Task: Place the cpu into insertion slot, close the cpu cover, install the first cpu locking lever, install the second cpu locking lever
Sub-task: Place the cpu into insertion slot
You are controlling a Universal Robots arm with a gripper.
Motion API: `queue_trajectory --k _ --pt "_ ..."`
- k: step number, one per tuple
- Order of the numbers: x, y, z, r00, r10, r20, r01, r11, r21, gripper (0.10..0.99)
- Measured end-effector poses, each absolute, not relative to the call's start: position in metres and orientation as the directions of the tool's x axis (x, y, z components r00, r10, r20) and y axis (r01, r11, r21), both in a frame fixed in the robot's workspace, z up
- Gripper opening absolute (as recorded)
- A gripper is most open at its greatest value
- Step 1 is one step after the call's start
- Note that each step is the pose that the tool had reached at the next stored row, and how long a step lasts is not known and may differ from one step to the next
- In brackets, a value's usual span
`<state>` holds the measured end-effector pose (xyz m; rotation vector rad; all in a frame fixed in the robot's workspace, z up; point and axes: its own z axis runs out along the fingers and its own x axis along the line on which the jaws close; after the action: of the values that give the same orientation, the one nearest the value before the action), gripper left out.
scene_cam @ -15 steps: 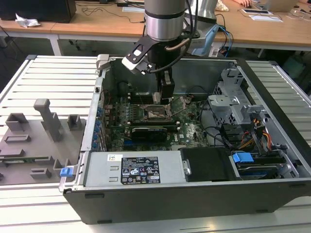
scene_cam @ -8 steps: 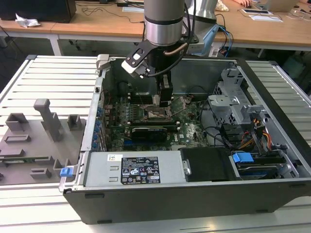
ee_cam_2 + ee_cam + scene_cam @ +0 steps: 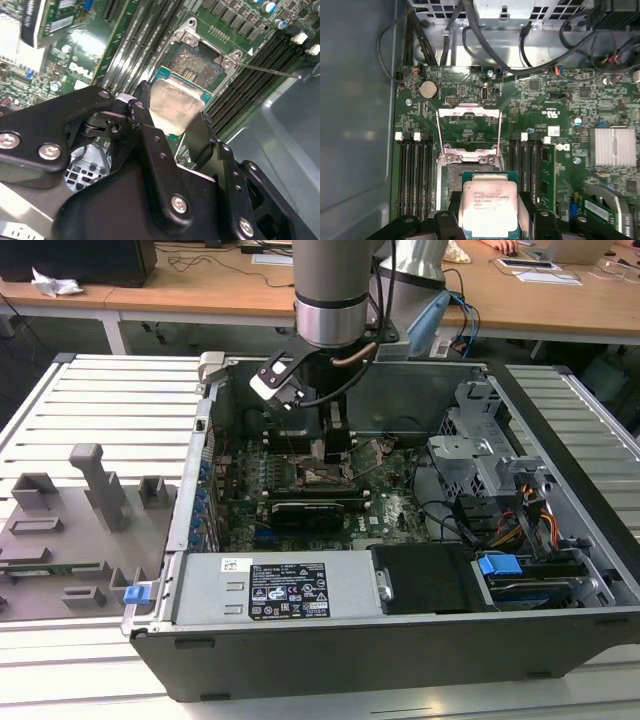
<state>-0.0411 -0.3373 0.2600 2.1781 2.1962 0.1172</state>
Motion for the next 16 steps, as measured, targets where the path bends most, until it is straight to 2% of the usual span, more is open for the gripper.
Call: queue_trajectory --k 6,16 --pt "-0.043 -0.326 0.246 -0.009 1.0 0.021 0.996 0.007 0.086 0.525" --pt "-0.045 -0.325 0.23 -0.011 1.0 0.021 0.996 0.009 0.086 0.525"
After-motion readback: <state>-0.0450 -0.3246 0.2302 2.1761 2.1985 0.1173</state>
